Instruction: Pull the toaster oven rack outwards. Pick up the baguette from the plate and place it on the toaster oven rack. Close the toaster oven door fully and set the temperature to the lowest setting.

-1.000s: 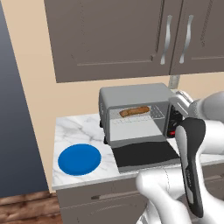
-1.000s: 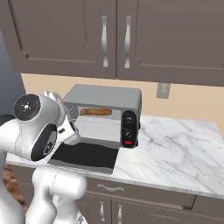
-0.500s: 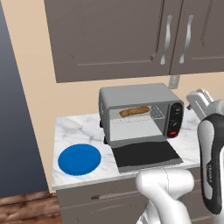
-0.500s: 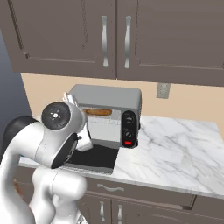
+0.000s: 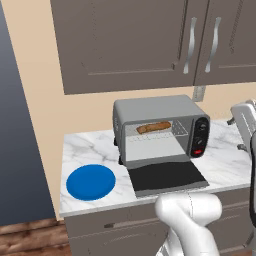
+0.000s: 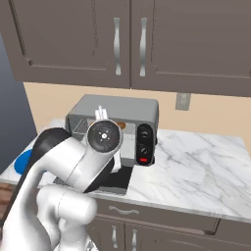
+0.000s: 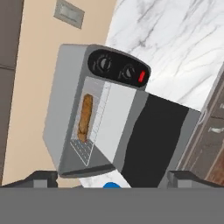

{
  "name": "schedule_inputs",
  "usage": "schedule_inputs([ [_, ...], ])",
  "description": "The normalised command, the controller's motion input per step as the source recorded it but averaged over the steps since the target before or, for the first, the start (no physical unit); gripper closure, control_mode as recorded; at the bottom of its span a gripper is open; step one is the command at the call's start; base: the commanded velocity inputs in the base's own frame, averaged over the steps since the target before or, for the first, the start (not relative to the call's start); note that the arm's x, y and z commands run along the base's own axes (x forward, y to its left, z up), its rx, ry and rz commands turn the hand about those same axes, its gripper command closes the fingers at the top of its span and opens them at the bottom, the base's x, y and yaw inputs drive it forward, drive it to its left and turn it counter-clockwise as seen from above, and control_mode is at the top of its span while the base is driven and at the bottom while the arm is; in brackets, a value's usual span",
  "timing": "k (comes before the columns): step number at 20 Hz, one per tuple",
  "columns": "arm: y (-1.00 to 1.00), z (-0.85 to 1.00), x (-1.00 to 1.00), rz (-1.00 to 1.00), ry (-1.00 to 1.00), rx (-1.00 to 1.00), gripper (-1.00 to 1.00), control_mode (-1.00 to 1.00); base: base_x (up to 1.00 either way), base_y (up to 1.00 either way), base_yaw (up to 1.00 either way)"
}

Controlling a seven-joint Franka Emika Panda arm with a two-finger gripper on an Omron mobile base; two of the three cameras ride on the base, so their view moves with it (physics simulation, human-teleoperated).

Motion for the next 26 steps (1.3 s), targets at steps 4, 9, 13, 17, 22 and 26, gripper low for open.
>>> schedule_inputs([
  [4, -0.24, 0.00, 0.00, 0.00, 0.22, 0.18, -1.00, -1.00, 0.00, 0.00, 0.00],
  [9, -0.19, -0.08, 0.00, 0.00, 0.26, 0.16, -1.00, -1.00, 0.00, 0.00, 0.00],
  [13, -0.18, -0.33, 0.00, 0.00, 0.16, 0.15, -1.00, -1.00, 0.00, 0.00, 0.00],
  [17, -0.06, -0.35, 0.00, 0.00, 0.07, 0.05, -1.00, -1.00, 0.00, 0.00, 0.00],
  [22, 0.00, -0.43, 0.00, 0.00, 0.02, 0.01, -1.00, -1.00, 0.00, 0.00, 0.00],
  [26, 0.00, -0.42, 0.00, 0.00, 0.02, 0.03, -1.00, -1.00, 0.00, 0.00, 0.00],
])
